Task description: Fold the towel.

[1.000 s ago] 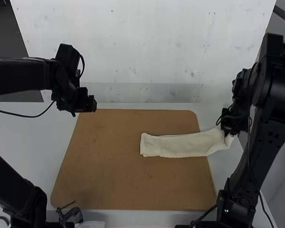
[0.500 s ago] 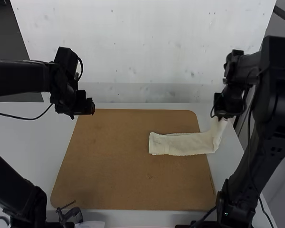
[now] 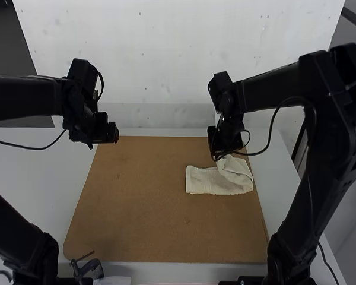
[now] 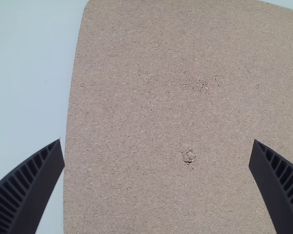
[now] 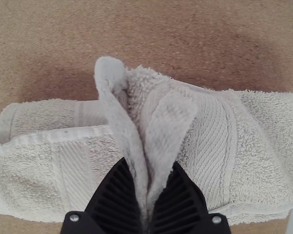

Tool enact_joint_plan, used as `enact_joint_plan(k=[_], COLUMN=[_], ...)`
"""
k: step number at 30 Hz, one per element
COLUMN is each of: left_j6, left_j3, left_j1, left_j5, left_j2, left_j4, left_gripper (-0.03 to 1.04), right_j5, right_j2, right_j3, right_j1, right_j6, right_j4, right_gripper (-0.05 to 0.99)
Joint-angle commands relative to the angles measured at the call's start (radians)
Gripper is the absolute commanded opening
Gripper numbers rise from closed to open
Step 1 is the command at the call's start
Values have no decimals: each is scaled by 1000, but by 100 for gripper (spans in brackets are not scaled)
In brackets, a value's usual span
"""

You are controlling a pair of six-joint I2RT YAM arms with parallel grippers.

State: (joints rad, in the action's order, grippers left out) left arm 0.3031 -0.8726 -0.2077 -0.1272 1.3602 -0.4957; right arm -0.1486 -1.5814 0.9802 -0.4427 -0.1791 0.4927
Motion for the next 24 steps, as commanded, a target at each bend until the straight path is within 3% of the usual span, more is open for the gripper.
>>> enact_joint_plan(k=[1,24], left_j6=[-13,-15], left_j3=[9,23], left_j1=[10,11], left_j5=[6,6], left_j2=[-41,-24], left_j4=[13,39], left_gripper=[97,97], right_j5=[-45,-89], right_j2=[-29,-158], right_j3=[49,72], right_j1=[-64,-251], right_j6=[-77,-149], right_j4=[1,-6], right_gripper=[2,2])
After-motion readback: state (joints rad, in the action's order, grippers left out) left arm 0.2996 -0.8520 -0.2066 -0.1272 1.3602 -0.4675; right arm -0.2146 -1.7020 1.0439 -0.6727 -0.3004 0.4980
